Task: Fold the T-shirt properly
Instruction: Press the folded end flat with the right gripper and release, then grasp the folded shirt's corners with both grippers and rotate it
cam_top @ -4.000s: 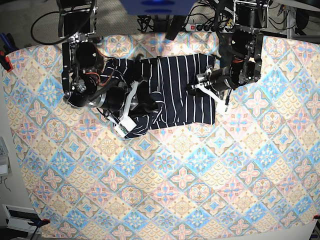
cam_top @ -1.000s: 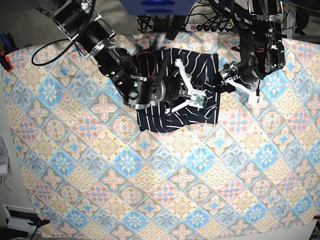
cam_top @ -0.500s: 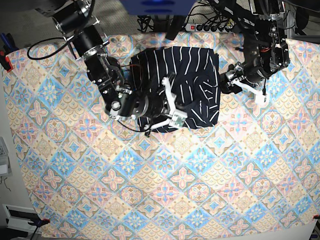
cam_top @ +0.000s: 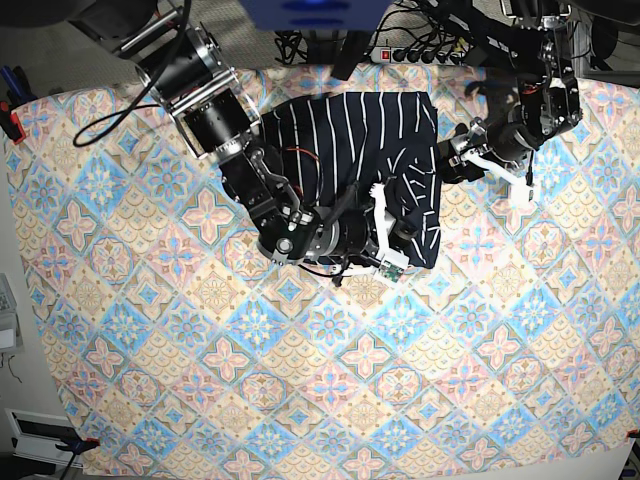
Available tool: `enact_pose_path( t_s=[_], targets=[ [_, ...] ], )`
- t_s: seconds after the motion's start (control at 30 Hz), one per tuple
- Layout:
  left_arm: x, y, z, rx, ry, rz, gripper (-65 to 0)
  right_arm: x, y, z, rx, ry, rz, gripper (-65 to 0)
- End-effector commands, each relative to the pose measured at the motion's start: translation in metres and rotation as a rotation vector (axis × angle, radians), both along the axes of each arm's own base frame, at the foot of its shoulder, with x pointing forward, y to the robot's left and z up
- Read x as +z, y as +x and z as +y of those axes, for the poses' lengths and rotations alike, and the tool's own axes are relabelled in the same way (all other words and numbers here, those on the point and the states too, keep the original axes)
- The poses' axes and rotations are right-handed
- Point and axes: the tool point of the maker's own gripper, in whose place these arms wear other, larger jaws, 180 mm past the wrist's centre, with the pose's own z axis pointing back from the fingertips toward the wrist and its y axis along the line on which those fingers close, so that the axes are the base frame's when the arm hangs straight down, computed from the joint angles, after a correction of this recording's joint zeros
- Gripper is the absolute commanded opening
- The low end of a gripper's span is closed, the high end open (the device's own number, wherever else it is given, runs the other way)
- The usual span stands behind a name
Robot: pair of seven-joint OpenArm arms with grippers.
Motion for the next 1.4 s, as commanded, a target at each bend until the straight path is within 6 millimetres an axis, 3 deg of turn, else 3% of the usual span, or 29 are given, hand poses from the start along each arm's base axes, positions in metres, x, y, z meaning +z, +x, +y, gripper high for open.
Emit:
enact_pose_path(
  t_s=[0.0, 0.13, 0.23, 0.3, 0.4, 0.53, 0.63, 0.93, 1.03, 1.13, 1.2, 1.37],
  targets=[
    [0.01, 0.006, 0.002, -0.01, 0.01, -0.037, -24.4, 0.02, 0.014, 0.011, -0.004, 0.076, -0.03, -54.2],
    [0.011, 0.002, 0.002, -0.014, 0.012, -0.035, -24.4, 0.008, 0.022, 0.007, -0.043, 0.104, 0.005, -54.3],
    [0.012, -0.002, 0.0, -0.02, 0.015, -0.035, -24.4, 0.012, 0.026, 0.006, -0.053, 0.13, -0.007, -54.3],
    [0.02, -0.005, -0.003, -0.035, 0.023, -0.052, -24.4, 0.009, 0.035, -0.012, -0.084, 0.118, -0.02, -54.3],
    [0.038, -0.009, -0.009, -0.066, 0.043, -0.096, -24.4, 0.026, 0.051, -0.03, -0.127, 0.134, -0.073, -54.4],
    [0.044, -0.022, -0.013, -0.088, 0.052, -0.096, -24.4, 0.052, 0.072, -0.059, -0.195, 0.159, -0.154, -54.4],
    [0.053, -0.03, -0.019, -0.109, 0.057, -0.107, -24.4, 0.054, 0.076, -0.073, -0.234, 0.165, -0.165, -54.4],
    [0.044, -0.054, -0.077, -0.337, -0.003, -0.049, -25.1, -0.002, 0.067, -0.091, -0.247, 0.02, -0.067, -54.4],
    [0.042, -0.06, -0.091, -0.381, -0.02, -0.037, -31.9, -0.022, 0.063, -0.1, -0.23, -0.074, -0.066, -54.4],
    [0.041, -0.061, -0.099, -0.432, -0.02, -0.034, -41.4, -0.036, 0.059, -0.105, -0.221, -0.123, -0.054, -54.4],
    [0.036, -0.059, -0.097, -0.45, -0.008, -0.023, -45.6, -0.039, 0.056, -0.097, -0.219, -0.106, -0.039, -54.4],
    [0.024, -0.054, -0.085, -0.472, 0.04, 0.025, -46.7, -0.051, 0.051, -0.098, -0.229, -0.096, -0.003, -54.4]
  ],
)
